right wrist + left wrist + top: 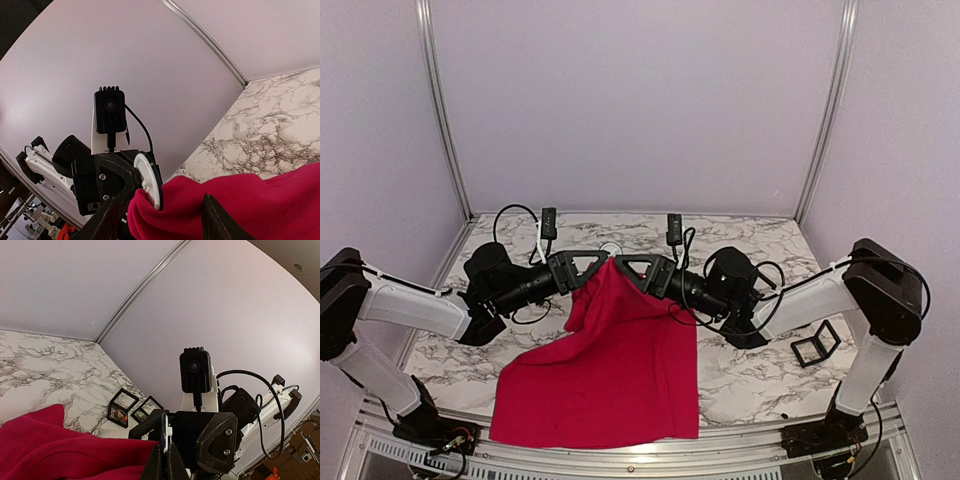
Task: Remove the brooch from the garment
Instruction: Open the brooch with the flattened clothing.
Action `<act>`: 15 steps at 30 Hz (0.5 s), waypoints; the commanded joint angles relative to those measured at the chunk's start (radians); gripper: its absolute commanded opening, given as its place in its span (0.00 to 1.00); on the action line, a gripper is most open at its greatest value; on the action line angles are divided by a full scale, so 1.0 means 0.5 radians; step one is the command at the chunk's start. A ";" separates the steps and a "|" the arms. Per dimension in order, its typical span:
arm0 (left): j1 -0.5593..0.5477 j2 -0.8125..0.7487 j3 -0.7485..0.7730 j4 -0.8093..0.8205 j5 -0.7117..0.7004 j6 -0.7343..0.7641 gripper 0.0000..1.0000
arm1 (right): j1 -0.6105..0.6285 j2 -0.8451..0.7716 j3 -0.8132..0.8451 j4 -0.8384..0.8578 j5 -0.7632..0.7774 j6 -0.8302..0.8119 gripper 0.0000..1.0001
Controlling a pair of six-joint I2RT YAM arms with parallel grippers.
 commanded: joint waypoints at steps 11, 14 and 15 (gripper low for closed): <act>-0.016 -0.076 -0.004 0.133 0.076 0.017 0.00 | 0.021 0.106 0.160 0.058 -0.094 0.027 0.42; -0.017 -0.079 -0.005 0.129 0.082 0.018 0.00 | 0.021 0.120 0.158 0.090 -0.107 0.034 0.38; -0.016 -0.080 -0.004 0.130 0.084 0.020 0.00 | 0.019 0.122 0.157 0.095 -0.110 0.034 0.36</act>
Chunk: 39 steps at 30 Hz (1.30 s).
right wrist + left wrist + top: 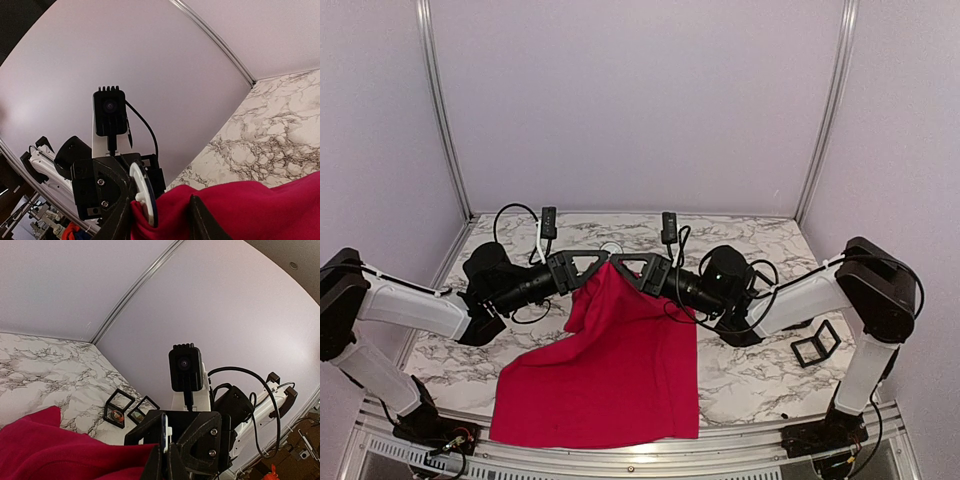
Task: Remove the brooch from the garment
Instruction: Open the brooch with the flattened clothing.
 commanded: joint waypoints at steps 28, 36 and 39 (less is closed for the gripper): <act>-0.010 -0.214 0.076 -0.229 0.305 0.260 0.00 | 0.006 -0.036 0.133 -0.151 -0.332 -0.268 0.09; -0.007 -0.273 0.074 -0.299 0.263 0.328 0.00 | -0.005 -0.114 0.107 -0.174 -0.410 -0.367 0.32; -0.007 -0.286 0.084 -0.332 0.259 0.363 0.00 | -0.025 -0.145 0.069 -0.186 -0.389 -0.360 0.32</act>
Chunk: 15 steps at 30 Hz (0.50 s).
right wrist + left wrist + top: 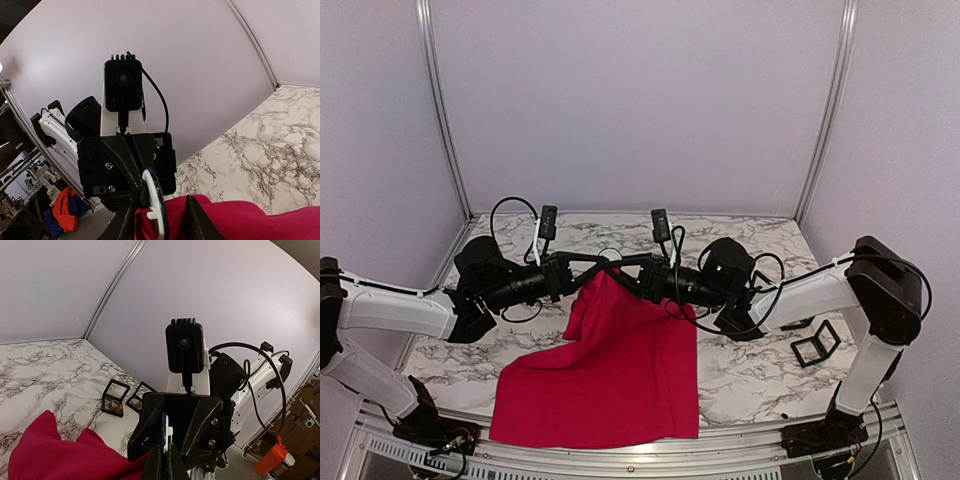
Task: Remove the brooch from the garment
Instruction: Open the brooch with the flattened clothing.
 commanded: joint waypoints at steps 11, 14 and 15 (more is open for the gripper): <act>-0.008 -0.112 0.145 -0.272 0.011 0.237 0.00 | -0.053 -0.301 -0.095 -0.385 0.143 -0.232 0.48; -0.004 -0.117 0.163 -0.319 0.017 0.260 0.00 | -0.057 -0.345 -0.076 -0.475 0.202 -0.275 0.52; -0.004 -0.121 0.172 -0.337 0.020 0.269 0.00 | -0.059 -0.351 -0.062 -0.531 0.232 -0.295 0.52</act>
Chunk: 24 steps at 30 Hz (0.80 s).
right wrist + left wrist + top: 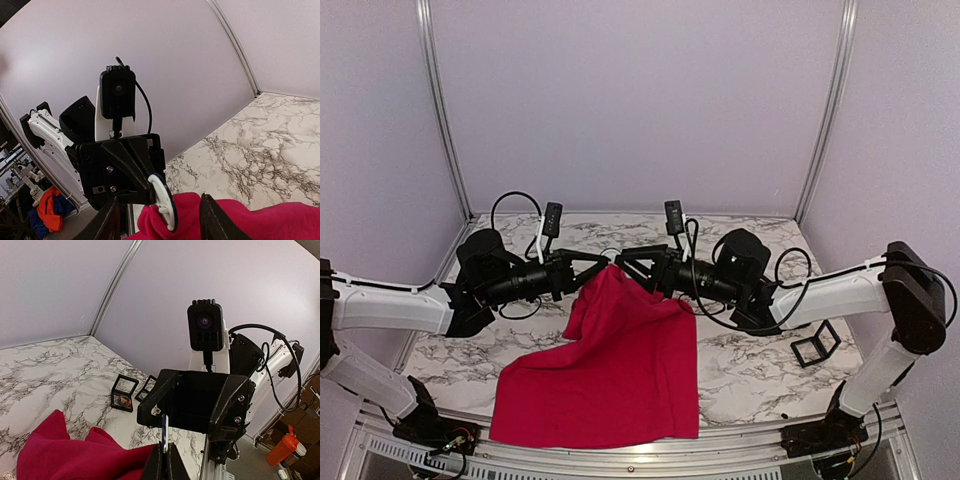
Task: Remove the brooch from the garment
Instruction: Open the brooch with the flattened clothing, then remove the brooch from the flattened clothing.
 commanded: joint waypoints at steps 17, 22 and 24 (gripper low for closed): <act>0.002 -0.090 0.143 -0.223 0.040 0.123 0.00 | 0.050 -0.104 0.141 -0.535 0.308 -0.361 0.51; 0.002 -0.094 0.161 -0.258 0.051 0.140 0.00 | 0.077 -0.094 0.177 -0.585 0.336 -0.413 0.49; 0.003 -0.094 0.170 -0.275 0.060 0.147 0.00 | 0.083 -0.082 0.187 -0.592 0.338 -0.422 0.49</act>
